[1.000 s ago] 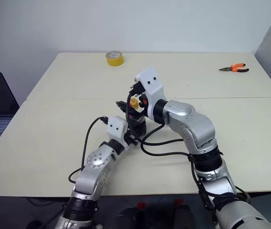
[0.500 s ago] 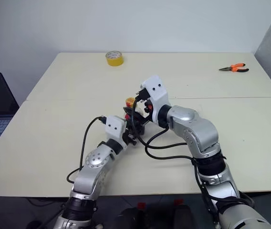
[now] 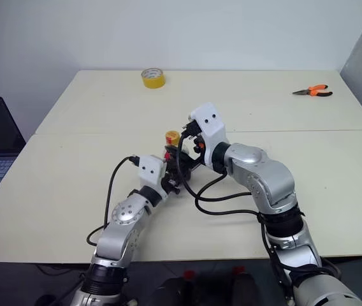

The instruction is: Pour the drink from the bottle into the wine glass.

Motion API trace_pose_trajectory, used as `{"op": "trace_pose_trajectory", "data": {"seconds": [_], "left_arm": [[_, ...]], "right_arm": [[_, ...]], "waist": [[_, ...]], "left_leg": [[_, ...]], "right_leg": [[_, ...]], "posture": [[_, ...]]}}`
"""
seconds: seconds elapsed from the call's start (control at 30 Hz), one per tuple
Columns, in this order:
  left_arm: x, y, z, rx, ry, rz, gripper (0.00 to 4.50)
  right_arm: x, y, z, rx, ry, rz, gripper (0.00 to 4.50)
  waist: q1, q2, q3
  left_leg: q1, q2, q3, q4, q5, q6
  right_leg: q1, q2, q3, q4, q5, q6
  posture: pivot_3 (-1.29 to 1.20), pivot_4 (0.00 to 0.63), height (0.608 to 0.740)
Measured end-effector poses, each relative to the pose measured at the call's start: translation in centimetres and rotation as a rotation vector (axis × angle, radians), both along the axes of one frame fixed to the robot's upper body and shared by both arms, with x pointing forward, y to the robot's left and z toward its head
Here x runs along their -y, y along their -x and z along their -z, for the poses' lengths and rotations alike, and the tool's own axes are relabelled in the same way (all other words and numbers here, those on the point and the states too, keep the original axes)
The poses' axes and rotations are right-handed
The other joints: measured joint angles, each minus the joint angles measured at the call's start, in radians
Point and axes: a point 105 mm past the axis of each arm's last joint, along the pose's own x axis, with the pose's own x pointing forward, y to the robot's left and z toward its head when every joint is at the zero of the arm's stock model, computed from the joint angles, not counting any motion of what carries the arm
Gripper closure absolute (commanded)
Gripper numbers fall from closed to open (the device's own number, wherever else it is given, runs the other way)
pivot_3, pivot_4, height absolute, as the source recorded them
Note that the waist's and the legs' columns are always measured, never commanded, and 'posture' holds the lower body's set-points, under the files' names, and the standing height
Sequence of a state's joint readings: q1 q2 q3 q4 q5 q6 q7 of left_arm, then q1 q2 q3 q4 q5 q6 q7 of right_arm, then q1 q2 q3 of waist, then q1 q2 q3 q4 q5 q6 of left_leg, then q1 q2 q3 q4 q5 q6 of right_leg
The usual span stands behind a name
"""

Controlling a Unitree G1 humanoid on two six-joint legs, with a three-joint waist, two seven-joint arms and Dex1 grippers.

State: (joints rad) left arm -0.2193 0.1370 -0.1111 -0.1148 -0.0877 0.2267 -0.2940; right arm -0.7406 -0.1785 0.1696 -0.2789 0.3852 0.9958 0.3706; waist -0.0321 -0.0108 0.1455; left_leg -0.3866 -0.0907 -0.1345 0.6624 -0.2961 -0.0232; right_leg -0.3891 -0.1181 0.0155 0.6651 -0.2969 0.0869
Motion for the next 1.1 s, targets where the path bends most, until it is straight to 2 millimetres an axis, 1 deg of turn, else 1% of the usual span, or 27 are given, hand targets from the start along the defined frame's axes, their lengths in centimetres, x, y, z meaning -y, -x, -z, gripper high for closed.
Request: {"op": "trace_pose_trajectory", "data": {"seconds": [0.07,0.13,0.33,0.63,0.7,0.77,0.83,0.87,1.1], "left_arm": [[0.0,0.0,0.0,0.0,0.0,0.0,2.45],[0.0,0.0,0.0,0.0,0.0,-0.001,2.45],[0.0,0.0,0.1,-0.003,-0.002,-0.005,2.45],[-0.1,0.0,0.1,-0.001,-0.005,-0.013,2.45],[-0.1,0.0,0.1,-0.001,-0.005,-0.013,2.45],[-0.1,0.0,0.1,0.0,-0.005,-0.015,2.45],[-0.1,0.0,0.1,-0.001,-0.004,-0.02,2.45],[-0.1,0.0,0.1,-0.001,-0.004,-0.021,2.46],[-0.1,0.0,0.1,0.0,-0.004,-0.02,3.0]], "right_arm": [[-0.1,0.0,0.0,-0.001,-0.003,-0.001,0.87],[-0.2,0.1,-0.1,-0.001,-0.007,-0.005,1.52],[-0.9,0.2,-0.8,0.013,-0.02,-0.016,1.55],[-1.2,0.0,-1.0,0.011,-0.028,-0.011,1.55],[-1.2,0.0,-0.9,0.009,-0.027,-0.009,1.91],[-1.2,0.0,-0.9,0.006,-0.027,-0.012,2.41],[-1.5,0.1,-0.9,0.003,-0.031,-0.022,3.17],[-1.5,0.1,-0.9,0.002,-0.031,-0.022,3.26],[-1.4,0.0,-0.8,-0.001,-0.031,-0.019,3.26]], "waist": [[0.0,0.0,0.0],[0.0,0.0,0.0],[0.0,0.0,0.0],[0.0,0.0,0.0],[0.0,0.0,0.0],[0.0,0.0,0.0],[0.0,0.0,0.0],[0.0,0.0,0.0],[0.0,0.0,0.0]], "left_leg": [[0.0,0.0,0.0,0.0,0.0,0.0],[0.0,0.0,0.0,0.0,0.0,0.0],[0.0,0.0,0.0,0.0,0.0,0.0],[0.0,0.0,0.0,0.0,0.0,0.0],[0.0,0.0,0.0,0.0,0.0,0.0],[0.0,0.0,0.0,0.0,0.0,0.0],[0.0,0.0,0.0,0.0,0.0,0.0],[0.0,0.0,0.0,0.0,0.0,0.0],[0.0,0.0,0.0,0.0,0.0,0.0]], "right_leg": [[0.0,0.0,0.0,0.0,0.0,0.0],[0.0,0.0,0.0,0.0,0.0,0.0],[0.0,0.0,0.0,0.0,0.0,0.0],[0.0,0.0,0.0,0.0,0.0,0.0],[0.0,0.0,0.0,0.0,0.0,0.0],[0.0,0.0,0.0,0.0,0.0,0.0],[0.0,0.0,0.0,0.0,0.0,0.0],[0.0,0.0,0.0,0.0,0.0,0.0],[0.0,0.0,0.0,0.0,0.0,0.0]], "posture": [[0.0,0.15,0.74],[0.0,0.15,0.74],[0.0,0.15,0.74],[0.0,0.15,0.74],[0.0,0.15,0.74],[0.0,0.15,0.74],[0.0,0.15,0.74],[0.0,0.15,0.74],[0.0,0.15,0.74]]}}
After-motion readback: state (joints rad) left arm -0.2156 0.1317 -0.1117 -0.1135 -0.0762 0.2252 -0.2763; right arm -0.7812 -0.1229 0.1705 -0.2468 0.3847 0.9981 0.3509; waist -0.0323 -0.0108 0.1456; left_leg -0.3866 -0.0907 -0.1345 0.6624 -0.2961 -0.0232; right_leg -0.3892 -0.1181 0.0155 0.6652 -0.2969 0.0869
